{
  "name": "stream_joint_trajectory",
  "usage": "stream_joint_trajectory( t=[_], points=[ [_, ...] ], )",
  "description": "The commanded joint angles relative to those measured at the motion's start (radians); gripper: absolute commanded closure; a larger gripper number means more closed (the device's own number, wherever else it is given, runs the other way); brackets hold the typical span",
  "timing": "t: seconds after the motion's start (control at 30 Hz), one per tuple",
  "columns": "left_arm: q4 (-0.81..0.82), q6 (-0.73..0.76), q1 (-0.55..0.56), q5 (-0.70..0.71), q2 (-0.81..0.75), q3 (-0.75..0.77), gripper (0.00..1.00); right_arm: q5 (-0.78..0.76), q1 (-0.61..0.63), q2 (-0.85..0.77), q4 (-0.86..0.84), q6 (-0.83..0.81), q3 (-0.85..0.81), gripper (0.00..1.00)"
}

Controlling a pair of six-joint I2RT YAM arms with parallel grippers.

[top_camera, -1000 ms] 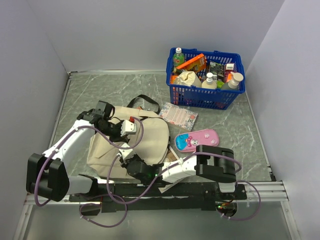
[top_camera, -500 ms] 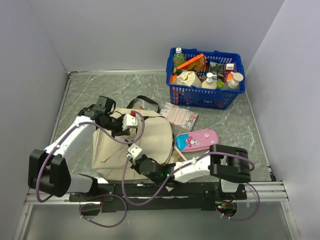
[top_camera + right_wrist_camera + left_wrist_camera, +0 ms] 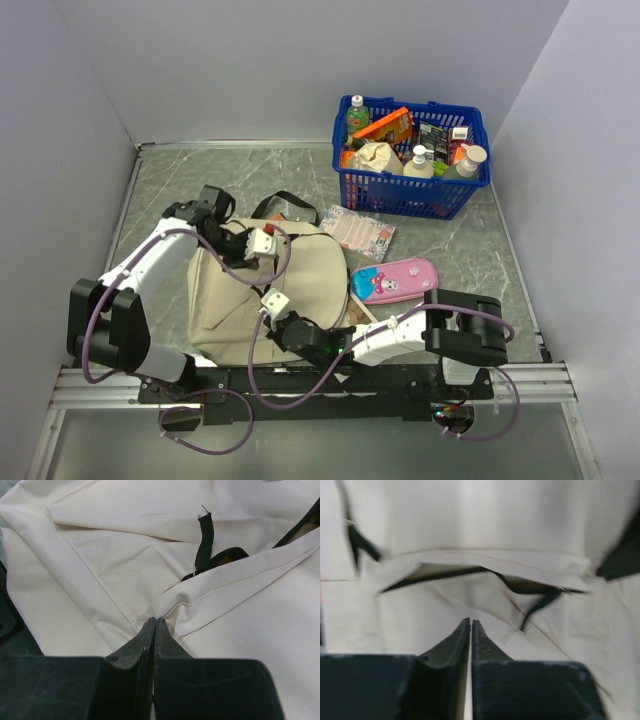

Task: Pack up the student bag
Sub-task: Zip the student bag at the center of the board.

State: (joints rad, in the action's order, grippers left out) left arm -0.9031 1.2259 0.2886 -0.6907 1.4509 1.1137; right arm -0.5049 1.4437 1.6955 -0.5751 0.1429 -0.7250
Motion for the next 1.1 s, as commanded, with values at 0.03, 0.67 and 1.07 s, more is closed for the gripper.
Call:
stream_joint_trajectory(
  t=[0.03, 0.67, 1.07],
  points=[
    [-0.163, 0.248, -0.008, -0.024, -0.084, -0.090, 0.68, -0.009, 0.003, -0.037, 0.029, 0.038, 0.001, 1.00],
    [-0.046, 0.236, 0.047, -0.026, -0.067, -0.164, 0.61, -0.026, 0.001, -0.020, 0.018, 0.049, -0.002, 1.00],
    [0.015, 0.173, 0.072, -0.015, -0.044, -0.147, 0.99, -0.023, 0.003, -0.011, 0.018, 0.063, -0.005, 1.00]
  ],
)
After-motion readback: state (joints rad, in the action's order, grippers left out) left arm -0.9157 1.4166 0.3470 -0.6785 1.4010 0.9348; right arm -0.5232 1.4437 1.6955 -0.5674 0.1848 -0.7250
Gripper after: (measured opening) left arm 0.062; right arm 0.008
